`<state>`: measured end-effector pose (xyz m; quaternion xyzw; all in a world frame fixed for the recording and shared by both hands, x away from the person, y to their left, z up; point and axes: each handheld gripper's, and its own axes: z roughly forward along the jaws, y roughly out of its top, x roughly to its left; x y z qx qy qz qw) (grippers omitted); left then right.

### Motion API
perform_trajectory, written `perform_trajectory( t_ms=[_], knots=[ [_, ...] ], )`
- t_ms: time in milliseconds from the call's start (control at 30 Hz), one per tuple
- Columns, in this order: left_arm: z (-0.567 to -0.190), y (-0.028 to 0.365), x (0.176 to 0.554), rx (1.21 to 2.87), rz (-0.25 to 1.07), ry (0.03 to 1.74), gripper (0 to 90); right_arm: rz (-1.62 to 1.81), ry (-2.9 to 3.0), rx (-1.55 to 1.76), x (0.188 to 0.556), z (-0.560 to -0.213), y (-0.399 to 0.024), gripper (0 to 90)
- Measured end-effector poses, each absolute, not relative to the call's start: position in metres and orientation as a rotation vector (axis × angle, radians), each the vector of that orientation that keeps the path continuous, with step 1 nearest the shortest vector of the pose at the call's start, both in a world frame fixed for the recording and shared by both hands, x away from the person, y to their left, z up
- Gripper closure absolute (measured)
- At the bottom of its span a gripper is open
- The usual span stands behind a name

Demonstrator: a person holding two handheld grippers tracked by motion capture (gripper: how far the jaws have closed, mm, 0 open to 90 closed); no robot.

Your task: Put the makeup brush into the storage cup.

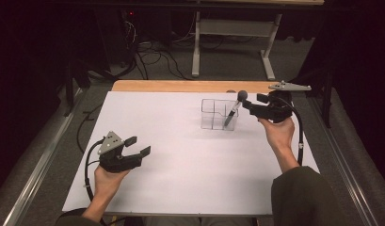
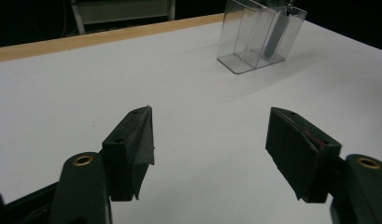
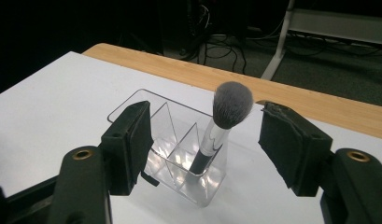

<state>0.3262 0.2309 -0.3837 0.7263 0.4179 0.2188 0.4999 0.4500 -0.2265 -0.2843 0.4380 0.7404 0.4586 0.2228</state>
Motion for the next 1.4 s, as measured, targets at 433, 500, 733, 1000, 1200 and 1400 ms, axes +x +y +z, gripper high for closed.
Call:
perform_trajectory(
  t_ms=[433, 500, 733, 1000, 1200, 1400],
  knots=[
    [-0.384, 0.231, 0.326, 1.756, 0.525, 1.014, 32.3, 1.280, 2.051, 1.196, 0.439, -0.283, -0.233, 36.4],
    [-0.384, 0.230, 0.326, 1.761, 0.525, 1.012, 32.3, 1.285, 2.049, 1.201, 0.437, -0.284, -0.234, 36.4],
    [-0.385, 0.231, 0.327, 1.757, 0.524, 1.019, 32.4, 1.299, 2.047, 1.204, 0.434, -0.286, -0.238, 36.4],
    [-0.384, 0.231, 0.327, 1.755, 0.524, 1.017, 32.4, 1.308, 2.039, 1.204, 0.430, -0.286, -0.244, 36.5],
    [-0.384, 0.231, 0.327, 1.755, 0.522, 1.019, 32.3, 1.313, 2.037, 1.205, 0.424, -0.286, -0.249, 36.5],
    [-0.384, 0.231, 0.327, 1.757, 0.523, 1.020, 32.3, 1.323, 2.029, 1.208, 0.421, -0.287, -0.255, 36.6]
  ],
)
